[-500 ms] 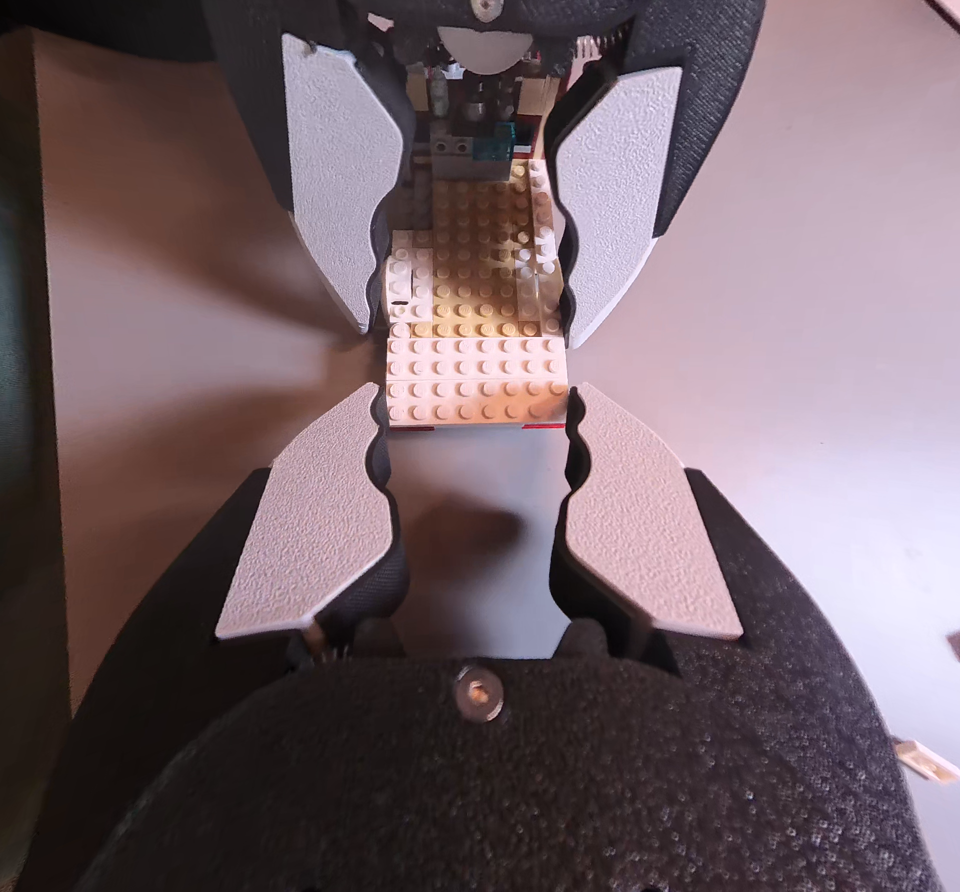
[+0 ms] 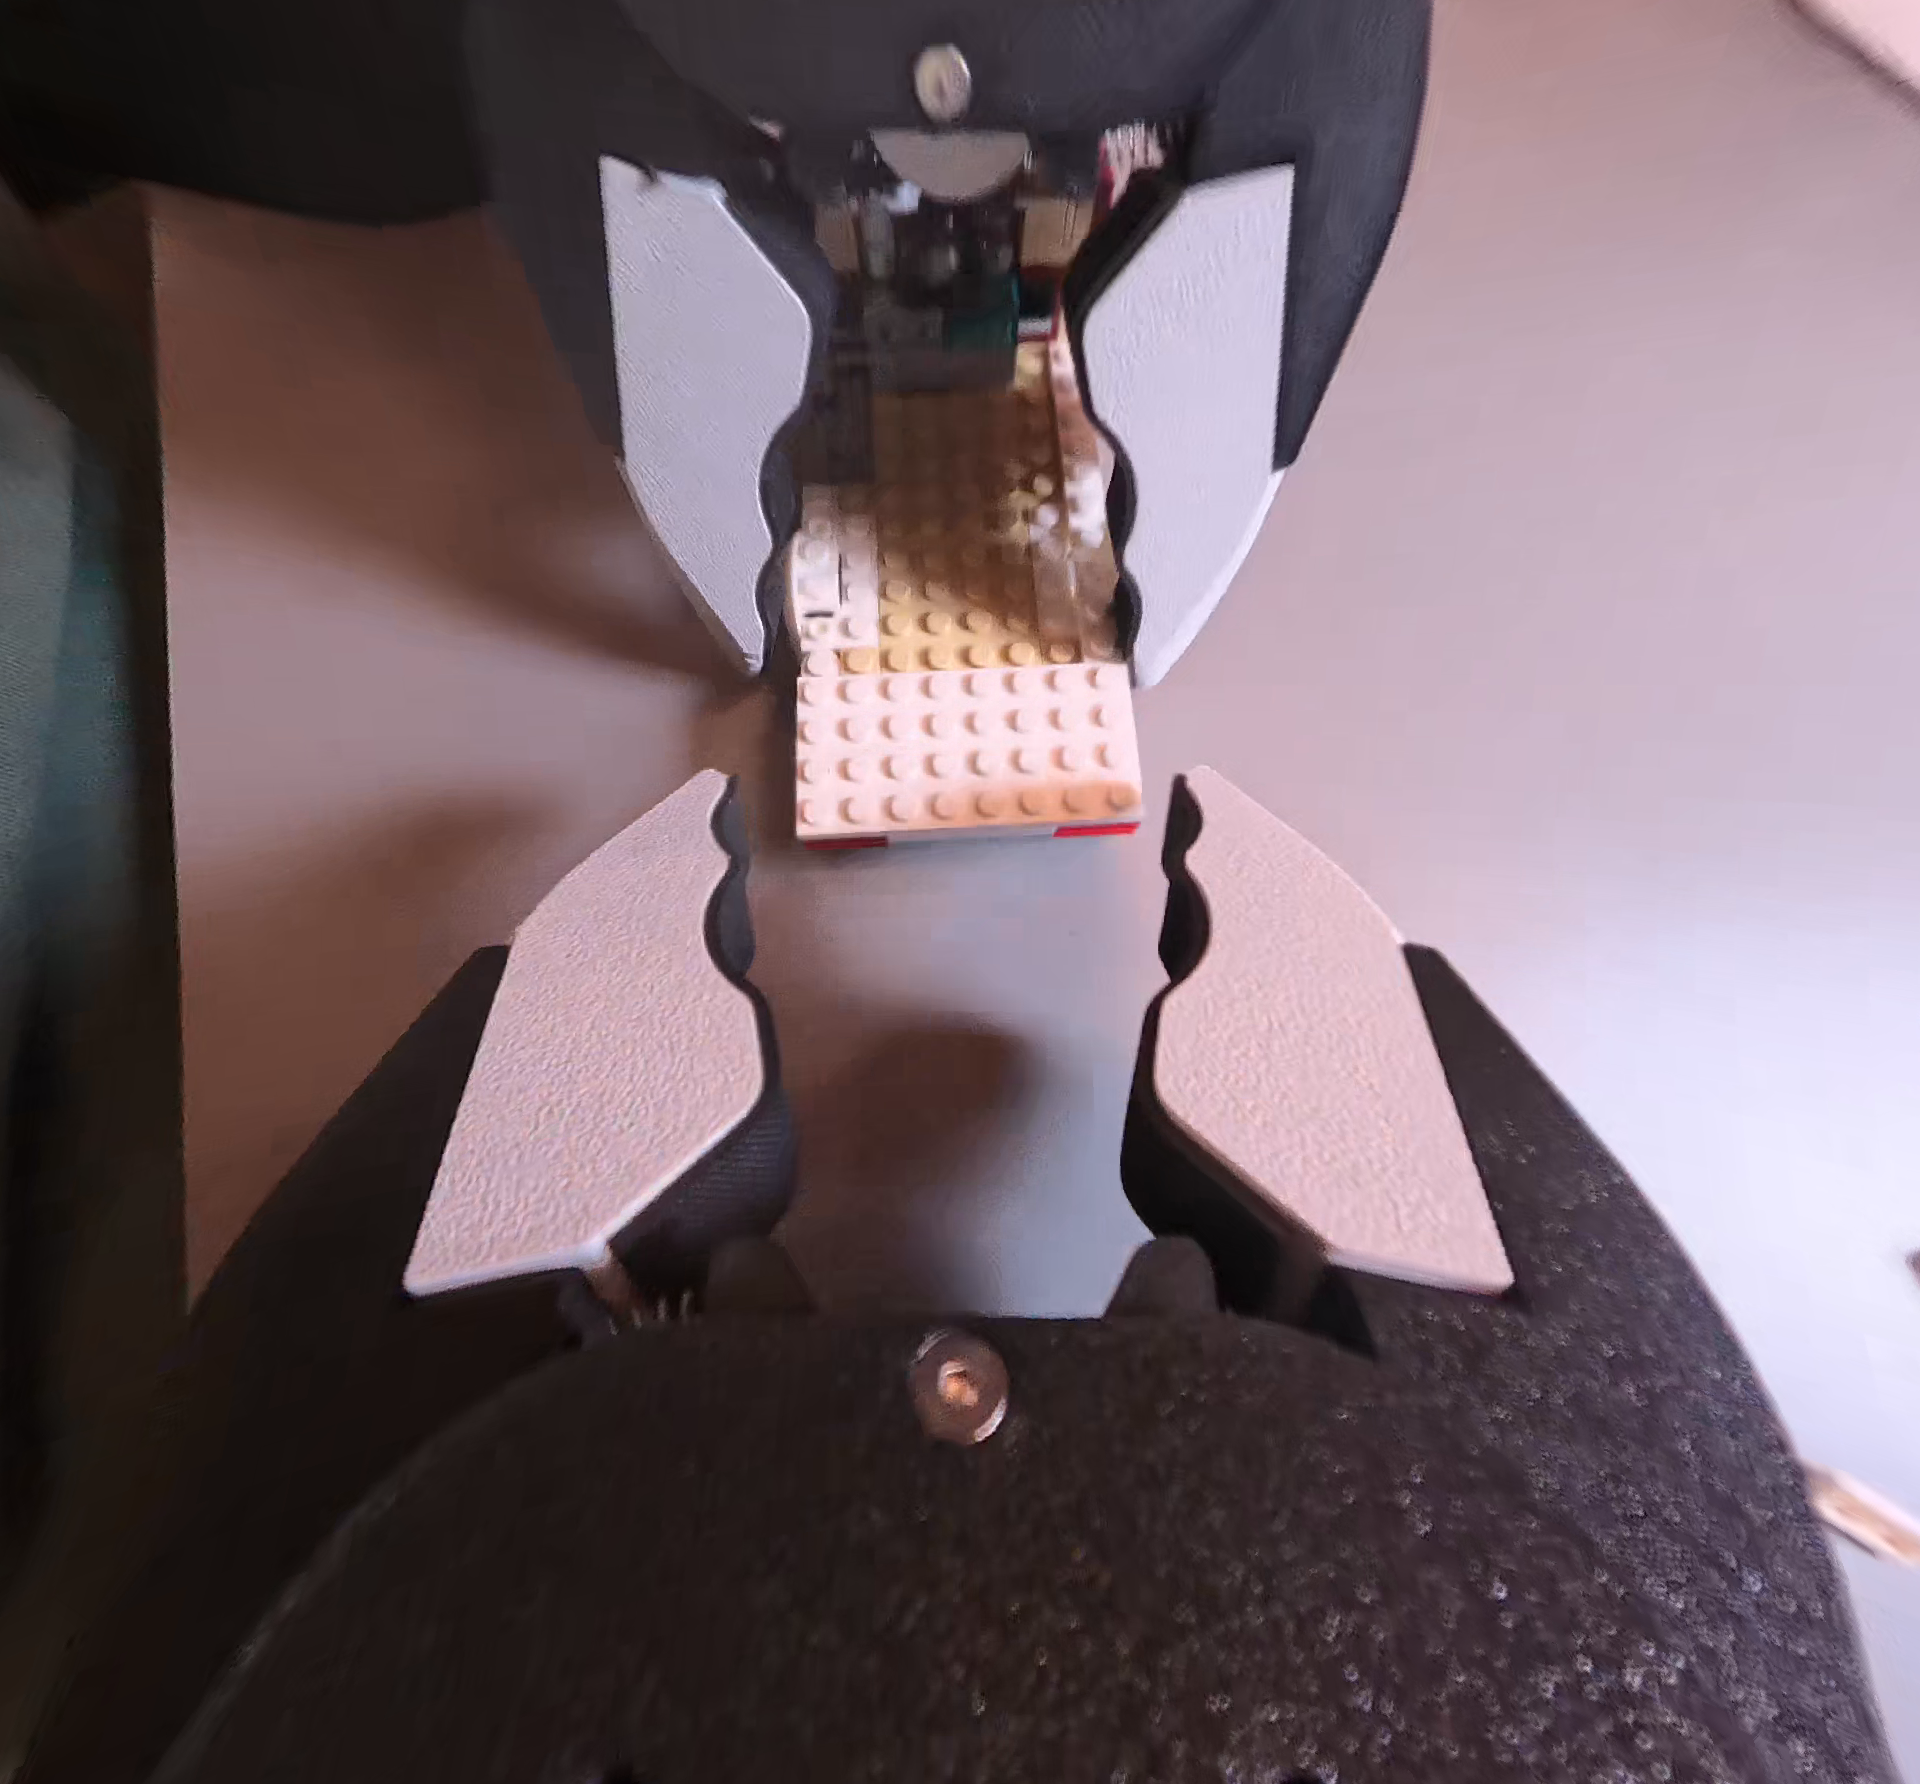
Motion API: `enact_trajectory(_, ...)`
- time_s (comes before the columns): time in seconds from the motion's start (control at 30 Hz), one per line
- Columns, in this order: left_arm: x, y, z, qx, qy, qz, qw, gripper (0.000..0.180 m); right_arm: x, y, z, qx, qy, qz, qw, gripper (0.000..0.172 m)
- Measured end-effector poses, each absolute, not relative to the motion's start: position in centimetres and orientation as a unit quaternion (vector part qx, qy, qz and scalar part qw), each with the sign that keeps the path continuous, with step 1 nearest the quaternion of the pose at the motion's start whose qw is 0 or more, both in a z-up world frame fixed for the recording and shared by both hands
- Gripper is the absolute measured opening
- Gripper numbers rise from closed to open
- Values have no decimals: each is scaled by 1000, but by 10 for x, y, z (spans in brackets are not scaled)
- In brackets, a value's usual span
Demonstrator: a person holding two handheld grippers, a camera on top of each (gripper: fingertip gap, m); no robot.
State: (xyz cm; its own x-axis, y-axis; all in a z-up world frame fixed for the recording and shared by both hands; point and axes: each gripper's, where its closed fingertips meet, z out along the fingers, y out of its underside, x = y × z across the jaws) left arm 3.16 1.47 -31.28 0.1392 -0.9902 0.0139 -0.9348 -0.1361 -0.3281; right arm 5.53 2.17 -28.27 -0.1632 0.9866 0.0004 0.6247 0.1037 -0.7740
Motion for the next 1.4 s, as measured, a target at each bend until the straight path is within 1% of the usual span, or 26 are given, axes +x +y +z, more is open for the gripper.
enact_trajectory(0.07,32,15,-313,-743,648,-116,122,79,54,19,-292,-598,-687,331,246,78)
enact_trajectory(0.13,32,15,-313,-742,648,-117,124,79,51,23,-295,-606,-686,322,244,68)
enact_trajectory(0.2,32,15,-313,-744,645,-120,126,79,51,24,-295,-603,-688,321,244,68)
enact_trajectory(0.47,31,14,-313,-741,651,-123,114,79,49,22,-291,-561,-705,314,301,65)
enact_trajectory(0.63,31,14,-313,-742,647,-131,117,79,49,21,-289,-548,-708,311,319,62)
enact_trajectory(0.73,32,15,-313,-742,647,-132,116,79,49,22,-289,-563,-698,323,302,64)
enact_trajectory(0.8,31,14,-313,-739,650,-129,118,79,47,25,-289,-583,-683,334,286,80)
enact_trajectory(0.87,31,15,-313,-739,650,-129,119,79,48,24,-292,-593,-681,341,260,77)
enact_trajectory(0.9,31,15,-313,-740,649,-130,120,79,49,23,-295,-596,-686,336,249,70)
enact_trajectory(0.97,31,15,-313,-741,648,-129,121,79,49,23,-297,-599,-688,327,248,69)
enact_trajectory(1.3,31,15,-313,-737,652,-137,115,79,45,19,-282,-534,-706,310,348,68)
enact_trajectory(1.4,31,14,-313,-731,658,-138,114,79,47,19,-285,-535,-710,305,342,69)
